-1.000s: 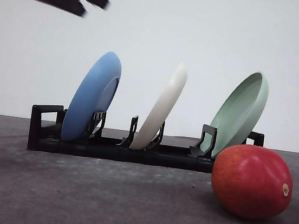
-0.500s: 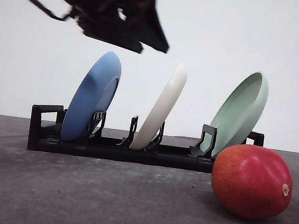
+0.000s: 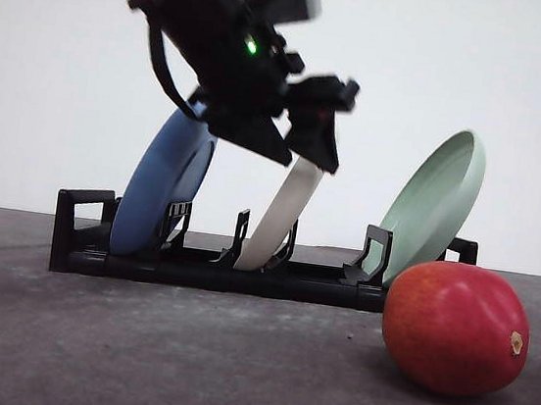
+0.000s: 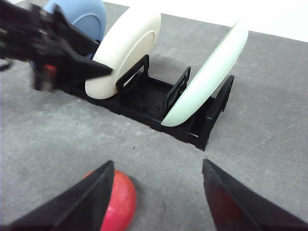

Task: Place pomegranate in white plate

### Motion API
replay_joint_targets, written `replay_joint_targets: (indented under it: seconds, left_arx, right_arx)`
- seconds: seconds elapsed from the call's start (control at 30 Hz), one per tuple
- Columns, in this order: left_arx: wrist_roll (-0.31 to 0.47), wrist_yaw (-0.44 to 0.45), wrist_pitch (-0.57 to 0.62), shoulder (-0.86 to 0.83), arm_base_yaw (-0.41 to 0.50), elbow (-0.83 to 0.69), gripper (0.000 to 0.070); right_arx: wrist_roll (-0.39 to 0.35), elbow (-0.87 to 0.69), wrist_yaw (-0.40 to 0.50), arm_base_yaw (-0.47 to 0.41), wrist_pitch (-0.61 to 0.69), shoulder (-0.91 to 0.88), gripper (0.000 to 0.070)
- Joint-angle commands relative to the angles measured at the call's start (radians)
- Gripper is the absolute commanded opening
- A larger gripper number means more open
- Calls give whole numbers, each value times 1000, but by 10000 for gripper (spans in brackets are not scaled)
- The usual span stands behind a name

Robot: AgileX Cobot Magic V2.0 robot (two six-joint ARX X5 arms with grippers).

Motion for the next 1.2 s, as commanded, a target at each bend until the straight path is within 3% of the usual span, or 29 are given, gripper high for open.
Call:
replay_joint_targets:
  seconds: [0.0, 0.3, 0.43, 0.63, 0.8, 1.17]
  left_arx:
    - [-6, -16, 14, 34, -10, 32, 356]
    - [-11, -28, 39, 66, -11, 36, 327]
    - [-29, -28, 34, 66, -16, 36, 152]
    - [-29, -28, 26, 66, -31, 36, 14]
    - [-48, -28, 26, 64, -40, 36, 11]
    - [-179, -28, 34, 13, -40, 37, 11]
  right_arx:
    - [-5, 17, 0, 5, 10, 2, 373]
    - [-5, 17, 0, 5, 10, 2, 373]
    - [-5, 17, 0, 5, 11, 2, 373]
    - [-5, 17, 0, 5, 25, 2, 373]
    - [-5, 17, 0, 5, 48, 2, 373]
    - [-4, 17, 0, 5, 50, 2, 372]
